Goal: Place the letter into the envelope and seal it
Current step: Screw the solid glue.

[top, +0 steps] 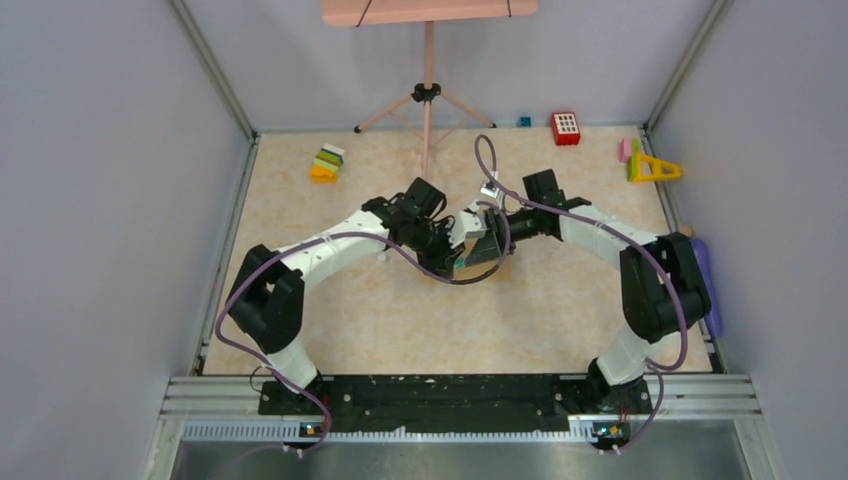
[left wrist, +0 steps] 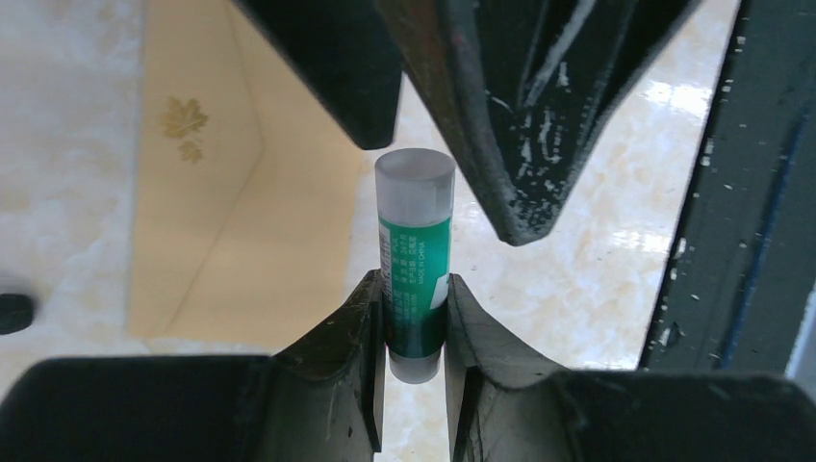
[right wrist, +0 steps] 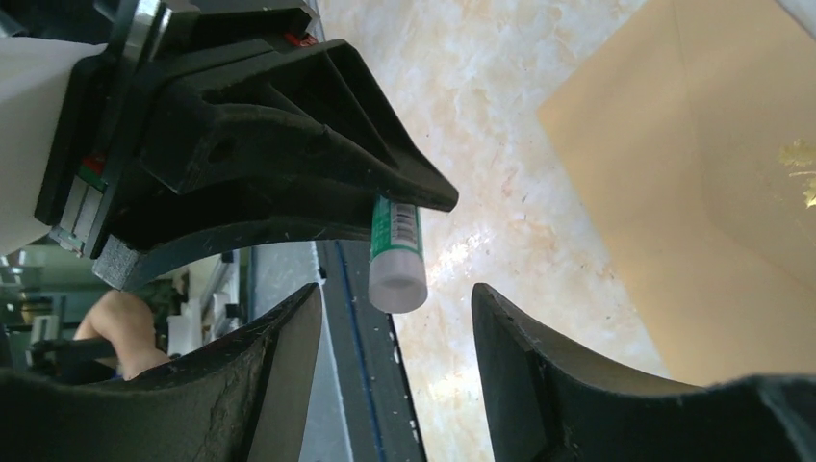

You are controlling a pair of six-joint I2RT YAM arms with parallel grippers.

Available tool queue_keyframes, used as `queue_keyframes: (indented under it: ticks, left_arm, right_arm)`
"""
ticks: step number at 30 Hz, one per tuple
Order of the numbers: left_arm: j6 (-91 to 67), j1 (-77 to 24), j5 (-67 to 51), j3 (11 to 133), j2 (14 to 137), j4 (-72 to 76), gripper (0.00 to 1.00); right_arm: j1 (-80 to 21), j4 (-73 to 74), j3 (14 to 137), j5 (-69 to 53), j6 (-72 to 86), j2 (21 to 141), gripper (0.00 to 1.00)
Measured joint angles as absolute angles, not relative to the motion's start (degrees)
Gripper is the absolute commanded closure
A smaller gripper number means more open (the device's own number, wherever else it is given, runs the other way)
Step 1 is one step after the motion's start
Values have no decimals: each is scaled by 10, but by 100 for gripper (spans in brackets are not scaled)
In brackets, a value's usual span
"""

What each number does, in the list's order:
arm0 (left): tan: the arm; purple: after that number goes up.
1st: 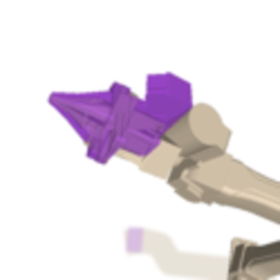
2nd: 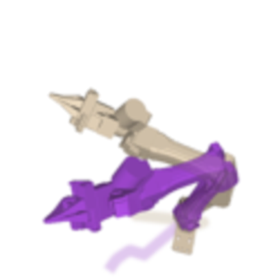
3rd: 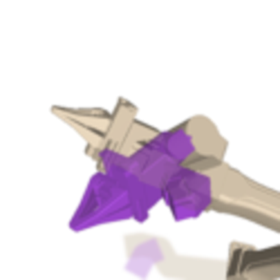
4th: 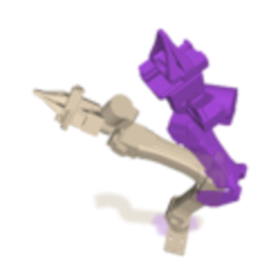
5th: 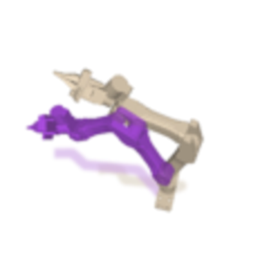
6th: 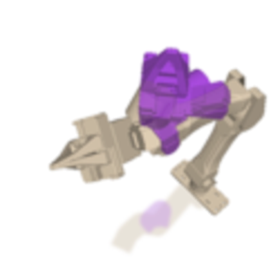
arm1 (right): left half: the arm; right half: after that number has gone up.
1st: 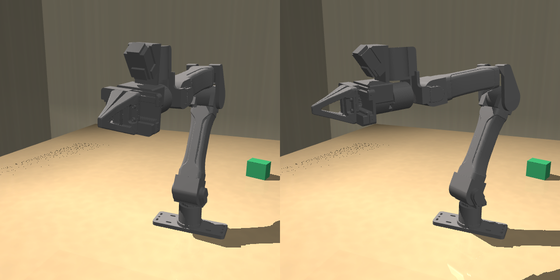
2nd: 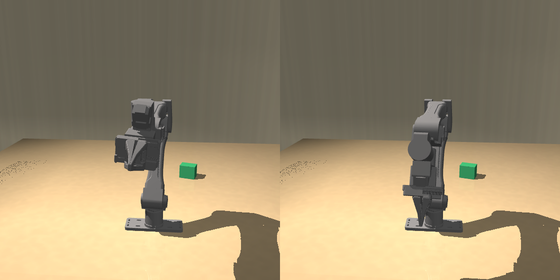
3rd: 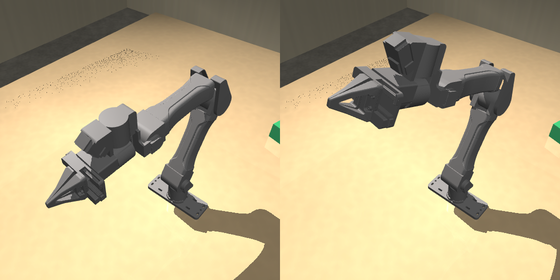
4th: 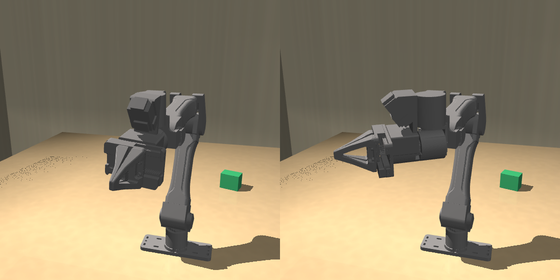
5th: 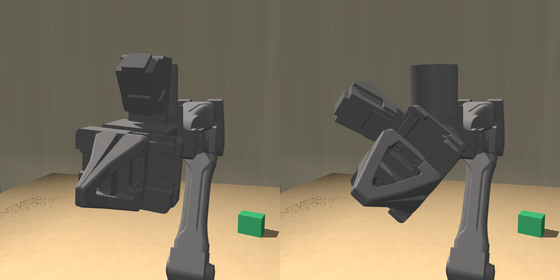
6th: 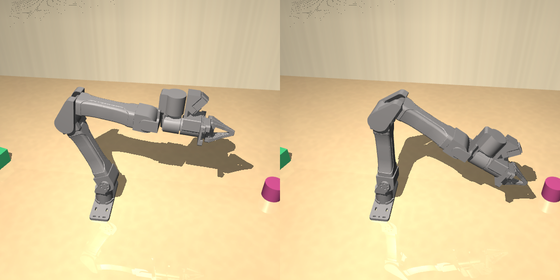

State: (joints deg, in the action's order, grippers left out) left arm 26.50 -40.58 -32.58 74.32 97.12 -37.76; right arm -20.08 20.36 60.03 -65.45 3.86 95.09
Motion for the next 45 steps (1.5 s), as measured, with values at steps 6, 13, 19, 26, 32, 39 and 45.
queue_keyframes:
  ticks: [6,13,19,26,32,39,45]
  left_arm:
    - [258,-415,-271,736,970,-355,100]
    - [259,-428,-243,734,970,-354,100]
    - [260,-432,-230,734,970,-351,100]
    - [261,-437,-215,734,970,-350,100]
    - [262,-441,-204,734,970,-347,100]
    - [263,-442,-200,734,970,-346,100]
    - [263,-442,-201,734,970,-347,100]
  right_arm:
    - [-201,184,600,-655,93,970,47]
    - [-190,167,601,-659,133,998,56]
    - [-182,158,601,-661,147,1000,62]
    - [-181,154,601,-665,160,1000,64]
    - [-181,144,601,-672,168,1000,70]
    - [-181,143,601,-673,170,1000,76]
    - [-181,146,601,-673,159,1000,76]
